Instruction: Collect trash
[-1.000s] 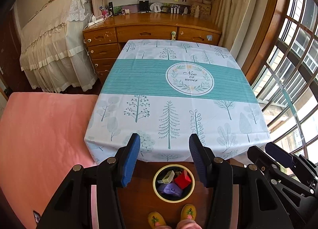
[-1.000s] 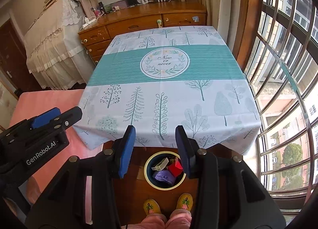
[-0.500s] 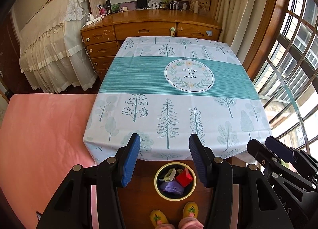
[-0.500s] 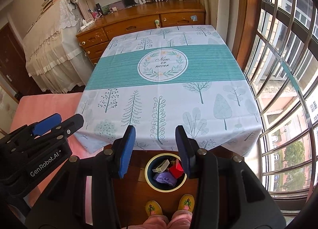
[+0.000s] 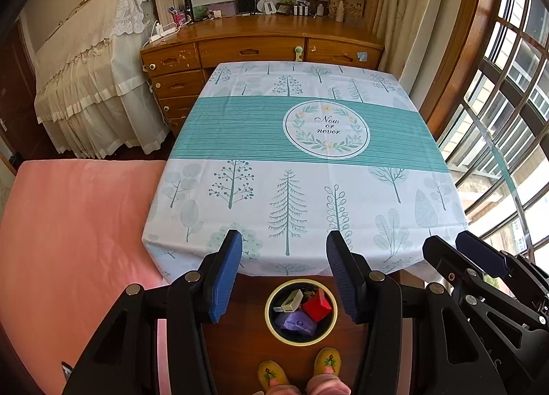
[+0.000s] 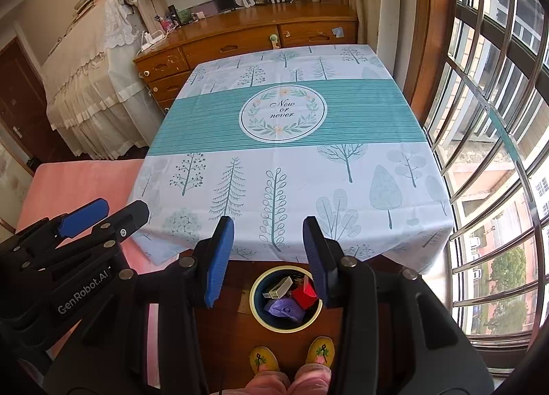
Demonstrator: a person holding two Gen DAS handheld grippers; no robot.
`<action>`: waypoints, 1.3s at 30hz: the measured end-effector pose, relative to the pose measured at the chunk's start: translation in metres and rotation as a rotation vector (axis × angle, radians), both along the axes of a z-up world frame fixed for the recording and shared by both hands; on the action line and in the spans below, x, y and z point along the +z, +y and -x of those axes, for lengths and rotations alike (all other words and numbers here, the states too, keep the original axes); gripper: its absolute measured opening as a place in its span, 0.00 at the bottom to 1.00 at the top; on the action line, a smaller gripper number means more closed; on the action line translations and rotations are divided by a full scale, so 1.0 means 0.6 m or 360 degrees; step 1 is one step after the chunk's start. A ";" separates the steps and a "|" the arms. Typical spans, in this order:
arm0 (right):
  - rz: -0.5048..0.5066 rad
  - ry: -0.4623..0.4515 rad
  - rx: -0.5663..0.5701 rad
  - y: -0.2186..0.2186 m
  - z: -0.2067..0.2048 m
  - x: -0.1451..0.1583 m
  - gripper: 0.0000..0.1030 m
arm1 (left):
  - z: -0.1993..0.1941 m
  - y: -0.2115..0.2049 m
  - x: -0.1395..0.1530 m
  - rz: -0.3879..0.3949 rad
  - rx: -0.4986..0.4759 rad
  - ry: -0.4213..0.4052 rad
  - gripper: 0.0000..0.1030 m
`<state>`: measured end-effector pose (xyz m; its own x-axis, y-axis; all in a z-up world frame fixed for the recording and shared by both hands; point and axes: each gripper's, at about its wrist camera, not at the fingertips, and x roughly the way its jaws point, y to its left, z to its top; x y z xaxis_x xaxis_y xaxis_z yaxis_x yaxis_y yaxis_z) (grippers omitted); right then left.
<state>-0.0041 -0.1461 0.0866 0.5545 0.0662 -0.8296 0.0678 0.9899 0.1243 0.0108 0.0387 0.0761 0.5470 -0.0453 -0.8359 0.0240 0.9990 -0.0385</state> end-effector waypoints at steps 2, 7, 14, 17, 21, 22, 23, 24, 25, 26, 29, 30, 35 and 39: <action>0.0001 0.0002 0.0003 0.000 -0.001 -0.002 0.37 | 0.001 -0.002 -0.005 0.0005 0.0012 0.0004 0.51; -0.0001 -0.0005 0.0006 0.001 -0.003 -0.002 0.37 | 0.000 -0.001 -0.009 0.0008 0.0014 0.0003 0.51; 0.0008 -0.0011 0.0007 0.000 -0.002 -0.002 0.37 | 0.000 -0.009 -0.016 0.0019 0.0064 -0.0004 0.51; 0.0010 -0.0010 0.0006 -0.002 -0.004 -0.003 0.37 | -0.001 -0.016 -0.019 0.0021 0.0096 -0.0004 0.51; 0.0015 -0.0006 0.0007 -0.005 -0.007 -0.008 0.37 | -0.002 -0.017 -0.023 0.0017 0.0115 -0.0003 0.51; 0.0015 -0.0005 0.0010 -0.005 -0.008 -0.008 0.37 | -0.001 -0.017 -0.025 0.0016 0.0115 -0.0001 0.51; 0.0016 -0.0005 0.0014 -0.005 -0.009 -0.009 0.37 | -0.002 -0.017 -0.024 0.0014 0.0114 0.0001 0.51; 0.0017 -0.0006 0.0018 -0.005 -0.008 -0.009 0.37 | -0.003 -0.018 -0.025 0.0014 0.0111 0.0004 0.51; 0.0017 -0.0007 0.0023 -0.004 -0.009 -0.009 0.37 | -0.003 -0.019 -0.027 0.0012 0.0110 0.0006 0.51; 0.0017 -0.0008 0.0028 -0.002 -0.010 -0.010 0.37 | -0.004 -0.020 -0.027 0.0011 0.0108 0.0007 0.51; 0.0019 -0.0008 0.0041 -0.002 -0.011 -0.011 0.37 | -0.004 -0.021 -0.027 0.0013 0.0112 0.0005 0.51; 0.0018 -0.0007 0.0045 -0.002 -0.012 -0.011 0.37 | -0.004 -0.021 -0.026 0.0012 0.0111 0.0006 0.51; 0.0018 -0.0007 0.0052 -0.002 -0.012 -0.012 0.37 | -0.006 -0.024 -0.027 0.0006 0.0105 0.0011 0.51; 0.0015 -0.0008 0.0058 -0.001 -0.014 -0.013 0.37 | -0.006 -0.026 -0.028 0.0003 0.0107 0.0011 0.51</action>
